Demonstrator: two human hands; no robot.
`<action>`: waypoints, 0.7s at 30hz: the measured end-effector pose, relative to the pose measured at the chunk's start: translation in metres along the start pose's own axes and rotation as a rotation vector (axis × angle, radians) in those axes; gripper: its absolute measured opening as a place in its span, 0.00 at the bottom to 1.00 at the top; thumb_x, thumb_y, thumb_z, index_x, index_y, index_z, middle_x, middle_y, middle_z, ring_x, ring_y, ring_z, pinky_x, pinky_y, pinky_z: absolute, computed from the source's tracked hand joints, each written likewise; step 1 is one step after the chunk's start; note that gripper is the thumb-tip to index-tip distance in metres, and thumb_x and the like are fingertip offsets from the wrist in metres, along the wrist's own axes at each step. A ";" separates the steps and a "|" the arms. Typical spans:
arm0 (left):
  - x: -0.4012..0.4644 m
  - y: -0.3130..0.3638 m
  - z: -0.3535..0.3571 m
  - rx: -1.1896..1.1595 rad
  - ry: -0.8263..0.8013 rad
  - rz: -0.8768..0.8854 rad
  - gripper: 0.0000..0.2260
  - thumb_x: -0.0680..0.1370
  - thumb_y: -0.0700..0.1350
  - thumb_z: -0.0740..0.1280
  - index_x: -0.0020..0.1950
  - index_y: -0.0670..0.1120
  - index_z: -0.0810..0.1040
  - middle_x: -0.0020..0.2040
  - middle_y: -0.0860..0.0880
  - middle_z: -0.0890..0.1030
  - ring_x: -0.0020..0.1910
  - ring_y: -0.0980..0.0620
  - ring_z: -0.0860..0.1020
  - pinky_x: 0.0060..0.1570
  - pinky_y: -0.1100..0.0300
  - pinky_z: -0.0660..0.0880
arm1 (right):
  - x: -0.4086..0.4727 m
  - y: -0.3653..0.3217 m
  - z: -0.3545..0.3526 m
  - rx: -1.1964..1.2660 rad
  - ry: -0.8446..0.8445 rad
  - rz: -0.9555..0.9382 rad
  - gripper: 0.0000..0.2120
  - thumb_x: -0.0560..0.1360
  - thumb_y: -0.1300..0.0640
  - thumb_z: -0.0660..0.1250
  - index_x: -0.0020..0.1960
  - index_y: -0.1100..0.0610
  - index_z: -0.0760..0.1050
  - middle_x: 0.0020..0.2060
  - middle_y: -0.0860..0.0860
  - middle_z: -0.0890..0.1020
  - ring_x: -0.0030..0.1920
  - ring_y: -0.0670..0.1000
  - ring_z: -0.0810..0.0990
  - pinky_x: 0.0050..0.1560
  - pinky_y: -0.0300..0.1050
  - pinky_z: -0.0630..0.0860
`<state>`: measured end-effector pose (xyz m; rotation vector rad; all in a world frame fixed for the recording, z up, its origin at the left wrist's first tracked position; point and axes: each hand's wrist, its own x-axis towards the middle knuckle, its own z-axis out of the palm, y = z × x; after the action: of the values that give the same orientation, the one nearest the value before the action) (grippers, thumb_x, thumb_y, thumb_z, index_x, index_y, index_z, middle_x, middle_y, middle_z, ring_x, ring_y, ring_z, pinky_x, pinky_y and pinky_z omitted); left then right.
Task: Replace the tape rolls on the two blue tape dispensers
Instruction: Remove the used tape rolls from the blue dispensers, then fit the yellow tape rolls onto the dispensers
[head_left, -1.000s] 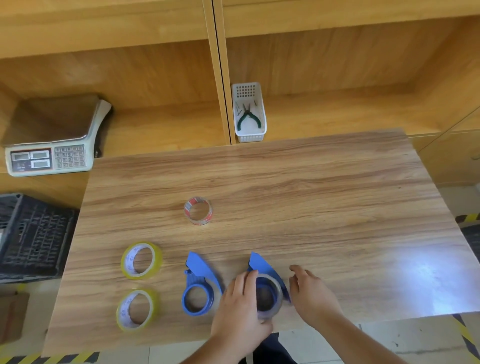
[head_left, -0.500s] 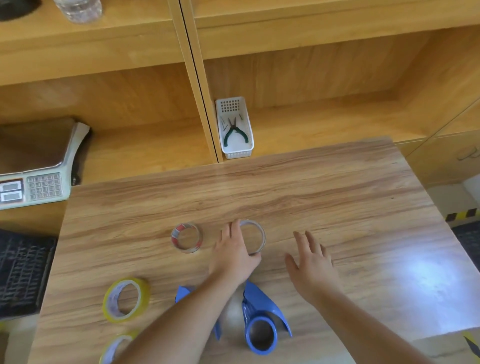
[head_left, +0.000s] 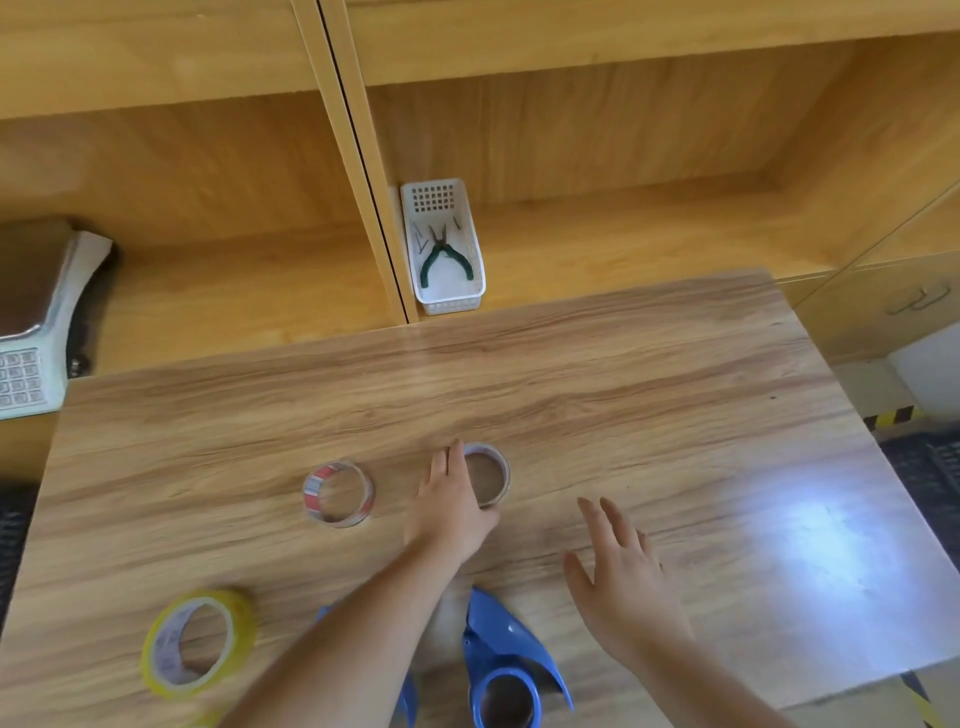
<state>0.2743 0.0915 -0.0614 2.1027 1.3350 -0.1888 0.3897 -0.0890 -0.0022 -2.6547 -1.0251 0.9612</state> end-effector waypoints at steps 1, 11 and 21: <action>-0.001 0.000 -0.001 0.001 0.003 0.006 0.46 0.72 0.57 0.74 0.82 0.50 0.51 0.76 0.49 0.65 0.72 0.45 0.69 0.67 0.50 0.73 | -0.002 -0.001 0.001 -0.006 -0.007 -0.004 0.33 0.80 0.40 0.56 0.81 0.42 0.48 0.82 0.47 0.54 0.78 0.58 0.58 0.75 0.58 0.62; -0.087 -0.058 -0.035 0.030 0.219 0.154 0.36 0.76 0.63 0.65 0.79 0.52 0.59 0.75 0.53 0.65 0.75 0.52 0.66 0.72 0.54 0.69 | -0.025 -0.054 0.026 -0.008 -0.069 -0.130 0.34 0.80 0.42 0.61 0.82 0.46 0.52 0.81 0.49 0.57 0.77 0.57 0.60 0.75 0.55 0.63; -0.169 -0.205 -0.074 -0.004 0.418 -0.250 0.43 0.68 0.65 0.72 0.78 0.50 0.63 0.73 0.49 0.70 0.72 0.46 0.69 0.69 0.50 0.69 | -0.069 -0.134 0.088 -0.024 -0.088 -0.331 0.31 0.81 0.48 0.61 0.81 0.49 0.55 0.81 0.51 0.58 0.76 0.57 0.61 0.74 0.52 0.64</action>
<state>0.0032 0.0631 -0.0182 2.0365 1.8402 0.1617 0.2225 -0.0409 0.0095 -2.3704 -1.4448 1.0009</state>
